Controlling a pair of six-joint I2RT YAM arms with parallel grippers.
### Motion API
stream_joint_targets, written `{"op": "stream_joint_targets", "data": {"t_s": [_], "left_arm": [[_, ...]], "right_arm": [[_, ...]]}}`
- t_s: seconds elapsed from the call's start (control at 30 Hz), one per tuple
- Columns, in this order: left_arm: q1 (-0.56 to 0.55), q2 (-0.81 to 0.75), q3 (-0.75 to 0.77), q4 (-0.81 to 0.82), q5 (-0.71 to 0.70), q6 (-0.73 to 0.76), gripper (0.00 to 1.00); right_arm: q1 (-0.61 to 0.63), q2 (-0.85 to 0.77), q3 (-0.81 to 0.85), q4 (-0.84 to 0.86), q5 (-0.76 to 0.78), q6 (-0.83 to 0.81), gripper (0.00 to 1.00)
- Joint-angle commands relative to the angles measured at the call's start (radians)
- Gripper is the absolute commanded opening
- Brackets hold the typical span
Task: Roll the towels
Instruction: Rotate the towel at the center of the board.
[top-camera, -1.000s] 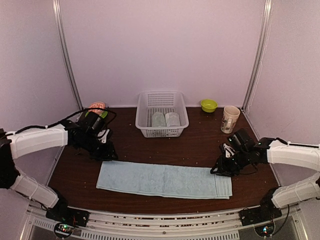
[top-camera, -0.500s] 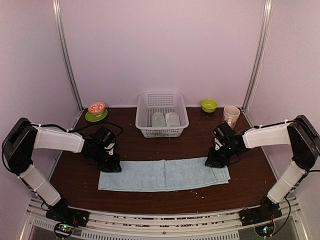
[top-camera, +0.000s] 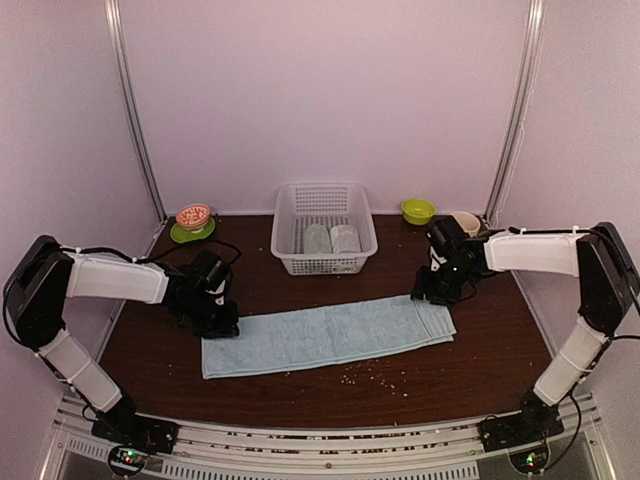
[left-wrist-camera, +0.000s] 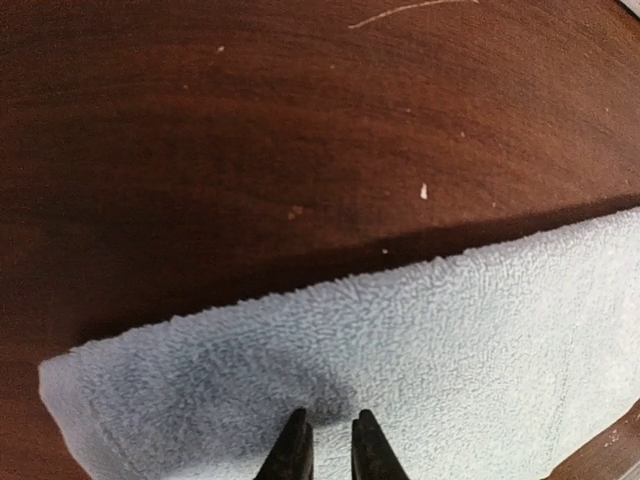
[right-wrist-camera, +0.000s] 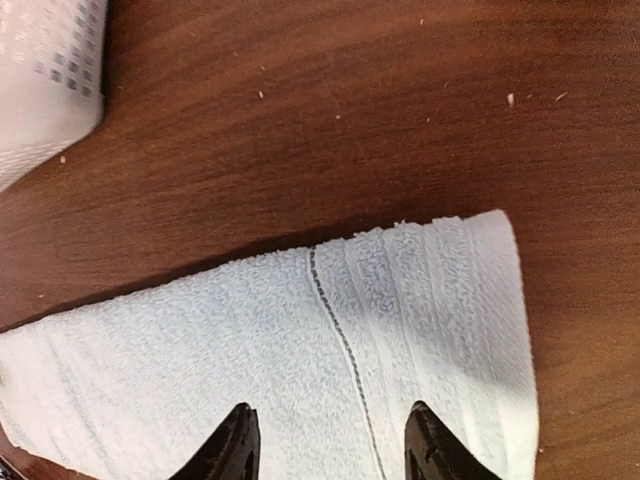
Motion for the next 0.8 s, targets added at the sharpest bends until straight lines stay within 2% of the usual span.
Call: {"op": "stream_joint_targets", "data": {"t_s": [0.0, 0.13, 0.43, 0.6, 0.67, 0.77], "left_arm": [[0.002, 0.023, 0.045, -0.061, -0.074, 0.044, 0.12], [0.002, 0.048, 0.026, -0.050, -0.066, 0.041, 0.12], [0.002, 0.028, -0.015, -0.055, -0.091, 0.040, 0.11], [0.002, -0.009, -0.001, -0.085, -0.093, 0.057, 0.13], [0.002, -0.033, 0.018, -0.103, -0.088, 0.069, 0.17], [0.002, -0.071, 0.057, -0.134, -0.078, 0.090, 0.35]], "right_arm": [[-0.005, -0.076, -0.054, -0.008, 0.055, -0.041, 0.45], [-0.006, -0.034, -0.140, 0.041, 0.019, -0.017, 0.39], [-0.036, -0.065, -0.310, 0.137, -0.007, 0.038, 0.37], [-0.039, -0.200, -0.313, 0.088, 0.004, 0.028, 0.48], [-0.043, -0.268, -0.318, 0.063, 0.032, 0.030, 0.54], [-0.049, -0.332, -0.327, 0.031, 0.052, 0.043, 0.62]]}}
